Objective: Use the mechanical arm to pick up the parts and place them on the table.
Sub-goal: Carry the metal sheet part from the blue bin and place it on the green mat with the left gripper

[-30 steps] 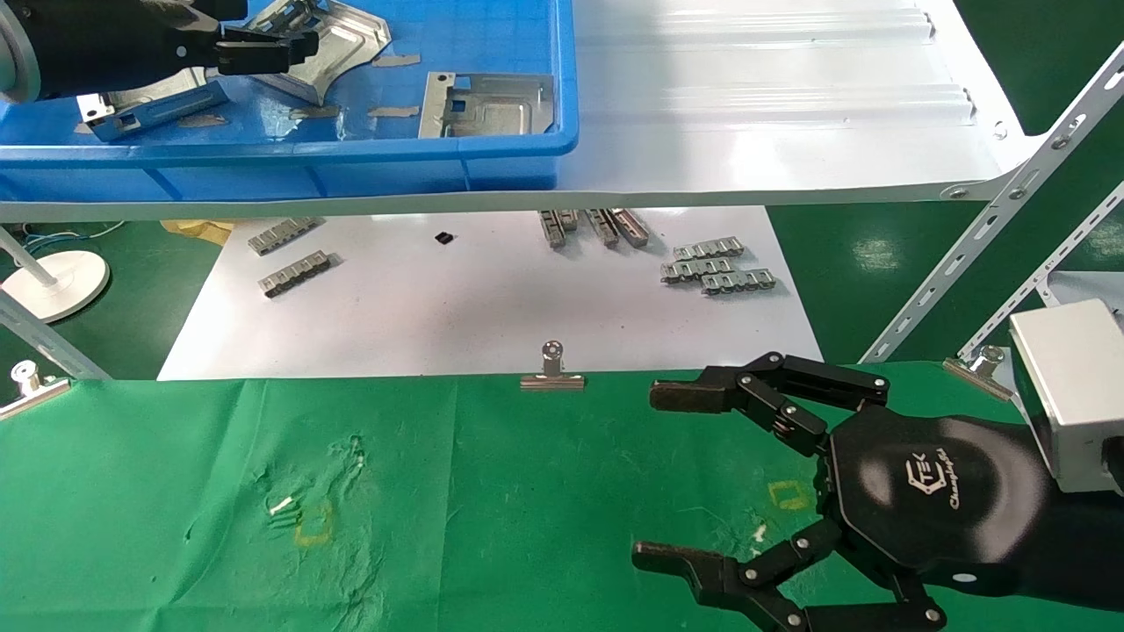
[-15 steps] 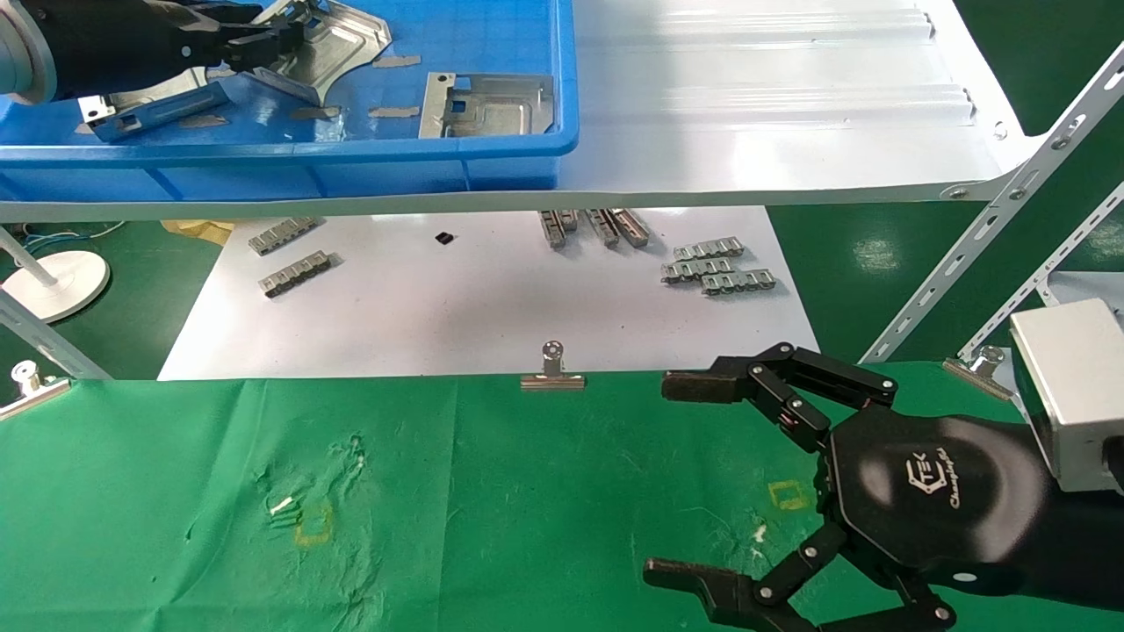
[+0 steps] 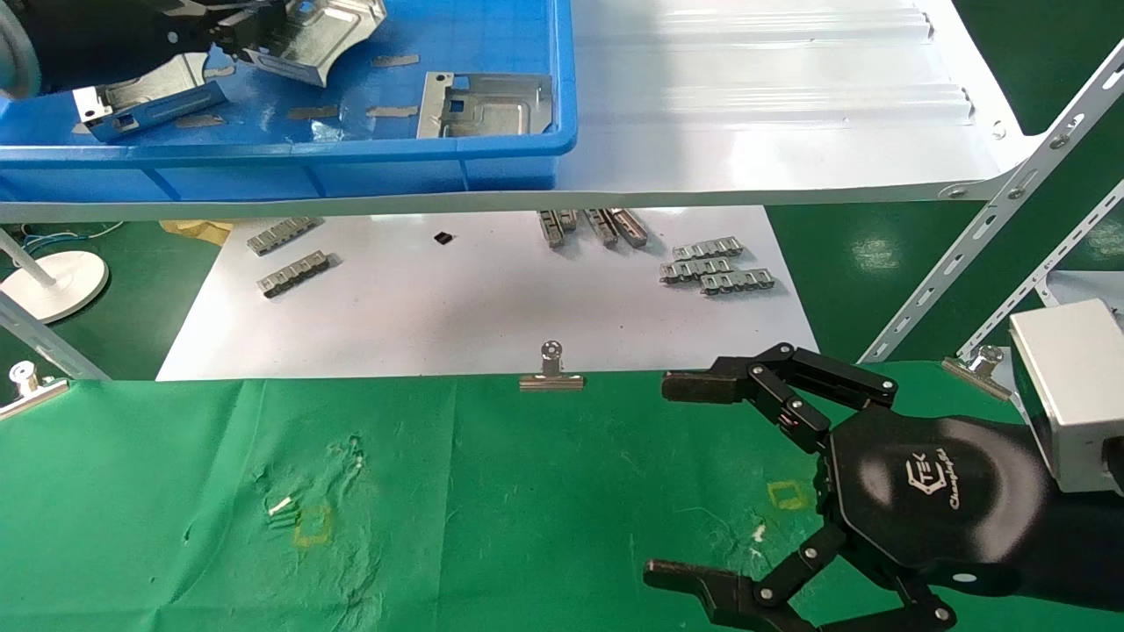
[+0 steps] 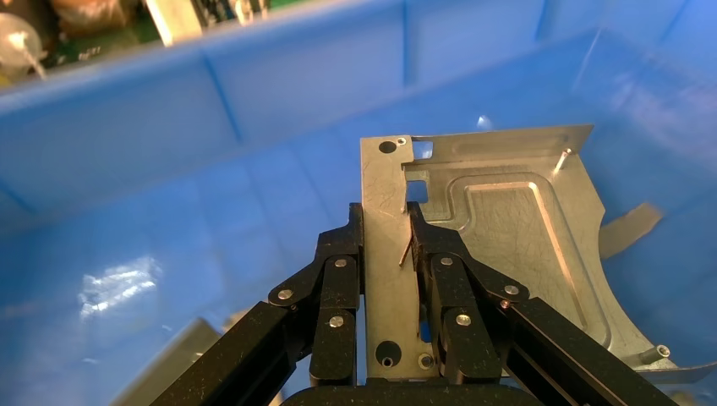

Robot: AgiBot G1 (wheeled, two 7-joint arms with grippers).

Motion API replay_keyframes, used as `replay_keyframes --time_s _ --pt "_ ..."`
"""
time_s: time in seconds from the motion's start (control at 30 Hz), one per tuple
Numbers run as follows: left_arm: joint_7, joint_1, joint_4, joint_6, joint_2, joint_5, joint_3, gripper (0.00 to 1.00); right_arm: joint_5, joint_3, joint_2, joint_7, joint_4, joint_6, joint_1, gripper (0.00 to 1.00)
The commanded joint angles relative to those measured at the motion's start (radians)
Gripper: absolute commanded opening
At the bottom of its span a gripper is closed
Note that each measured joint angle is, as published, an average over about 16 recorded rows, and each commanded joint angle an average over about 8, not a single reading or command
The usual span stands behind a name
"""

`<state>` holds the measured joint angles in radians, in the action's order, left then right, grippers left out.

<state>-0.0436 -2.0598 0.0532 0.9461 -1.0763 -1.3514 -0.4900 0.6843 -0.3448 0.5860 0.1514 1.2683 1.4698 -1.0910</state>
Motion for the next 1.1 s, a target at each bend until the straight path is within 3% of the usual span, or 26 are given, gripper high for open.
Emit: replay_keyframes --time_s 0.03,0.33,0.47,0.83,1.1 --pt "0.005 -0.007 0.006 0.015 0.015 0.015 0.011 0.00 0.000 0.000 0.000 0.000 0.000 0.000 0.000 1.00" --pt "0.207 0.080 0.106 0.507 0.135 0.162 0.095 0.00 0.000 0.000 0.000 0.000 0.000 0.000 0.000 1.00" --pt "0.298 0.147 0.155 0.631 0.177 0.193 0.096 0.00 0.000 0.000 0.000 0.000 0.000 0.000 0.000 1.00" --pt "0.537 0.439 0.478 0.653 0.348 0.340 0.000 0.00 0.000 0.000 0.000 0.000 0.000 0.000 0.000 1.00" --pt "0.726 0.515 0.449 0.635 0.366 0.297 -0.106 0.00 0.000 -0.001 0.000 0.000 0.000 0.000 0.000 1.00"
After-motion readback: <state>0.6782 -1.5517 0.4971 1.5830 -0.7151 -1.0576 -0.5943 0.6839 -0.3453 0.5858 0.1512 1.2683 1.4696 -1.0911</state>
